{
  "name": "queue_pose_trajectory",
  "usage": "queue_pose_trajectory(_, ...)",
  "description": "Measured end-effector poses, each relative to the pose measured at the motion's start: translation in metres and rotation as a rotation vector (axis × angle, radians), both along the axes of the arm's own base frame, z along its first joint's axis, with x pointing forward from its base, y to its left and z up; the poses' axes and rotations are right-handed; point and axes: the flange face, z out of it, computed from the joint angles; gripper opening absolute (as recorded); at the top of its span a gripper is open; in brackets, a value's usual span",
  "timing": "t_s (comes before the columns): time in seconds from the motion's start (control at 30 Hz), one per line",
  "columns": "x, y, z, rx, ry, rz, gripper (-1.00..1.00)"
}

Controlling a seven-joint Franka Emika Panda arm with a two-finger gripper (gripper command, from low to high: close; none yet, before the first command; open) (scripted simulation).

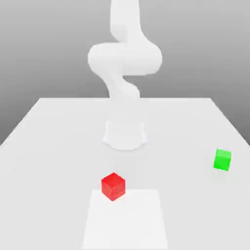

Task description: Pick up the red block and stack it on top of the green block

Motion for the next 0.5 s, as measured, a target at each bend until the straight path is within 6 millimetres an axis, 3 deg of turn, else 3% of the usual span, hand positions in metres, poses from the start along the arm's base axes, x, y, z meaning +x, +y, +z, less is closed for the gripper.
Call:
queue_pose_trajectory(0.13,0.033,-0.016,-0.099,0.103,0.147,-0.127,0.00)
queue_pose_trajectory(0.27,0.041,-0.024,-0.199,0.177,0.293,-0.258,0.00)
queue_pose_trajectory(0.4,0.026,-0.026,-0.300,0.228,0.443,-0.404,0.00)
queue_pose_trajectory(0.5,-0.005,-0.024,-0.377,0.251,0.564,-0.534,0.00)
